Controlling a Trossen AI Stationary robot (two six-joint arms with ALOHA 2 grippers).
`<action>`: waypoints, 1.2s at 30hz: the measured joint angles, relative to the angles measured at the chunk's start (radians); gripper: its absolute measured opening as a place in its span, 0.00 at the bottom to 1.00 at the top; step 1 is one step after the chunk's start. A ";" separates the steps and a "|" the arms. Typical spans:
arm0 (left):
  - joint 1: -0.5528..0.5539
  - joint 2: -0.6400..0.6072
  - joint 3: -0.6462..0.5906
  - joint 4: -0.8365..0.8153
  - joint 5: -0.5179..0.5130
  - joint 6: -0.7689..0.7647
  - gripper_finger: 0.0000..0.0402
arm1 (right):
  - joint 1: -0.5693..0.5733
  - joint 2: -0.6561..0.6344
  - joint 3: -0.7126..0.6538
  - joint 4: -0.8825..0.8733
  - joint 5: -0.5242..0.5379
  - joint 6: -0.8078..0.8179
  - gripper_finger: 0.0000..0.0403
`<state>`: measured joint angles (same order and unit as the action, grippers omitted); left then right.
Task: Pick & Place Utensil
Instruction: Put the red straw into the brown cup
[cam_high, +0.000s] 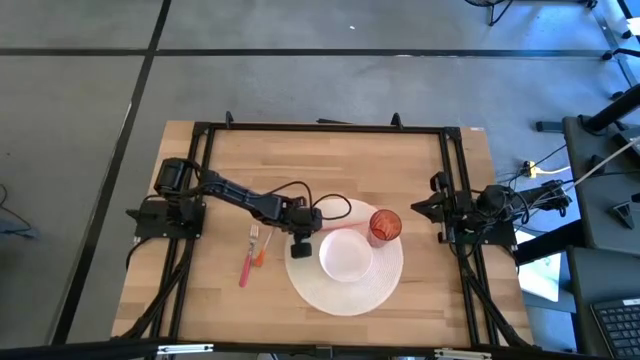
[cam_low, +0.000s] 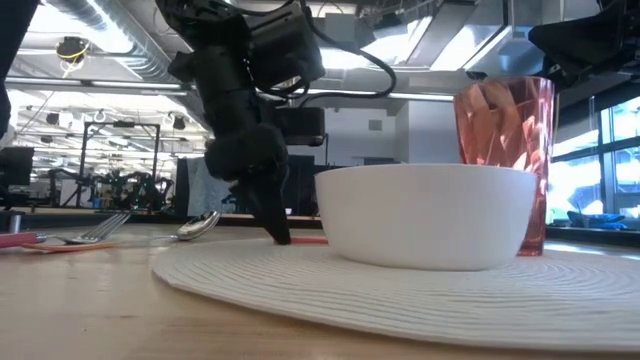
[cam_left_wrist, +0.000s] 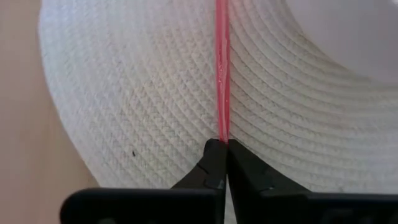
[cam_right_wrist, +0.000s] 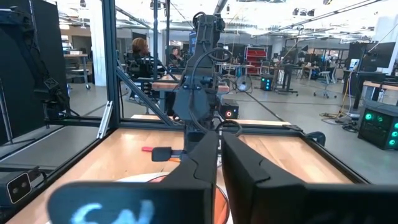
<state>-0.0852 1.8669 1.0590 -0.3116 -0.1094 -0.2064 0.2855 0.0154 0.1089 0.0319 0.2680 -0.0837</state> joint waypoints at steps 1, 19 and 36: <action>0.000 -0.002 -0.001 -0.003 -0.013 -0.007 0.01 | 0.000 0.000 0.000 0.000 0.000 0.001 0.06; 0.000 -0.003 0.121 -0.149 -0.118 -0.043 0.01 | 0.000 0.000 0.000 0.000 0.000 0.027 0.06; 0.002 -0.009 0.596 -0.920 -0.614 0.168 0.00 | 0.000 0.000 0.000 0.014 0.000 0.027 0.06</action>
<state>-0.0834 1.8576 1.6553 -1.2313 -0.7231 -0.0387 0.2855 0.0154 0.1093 0.0456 0.2680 -0.0570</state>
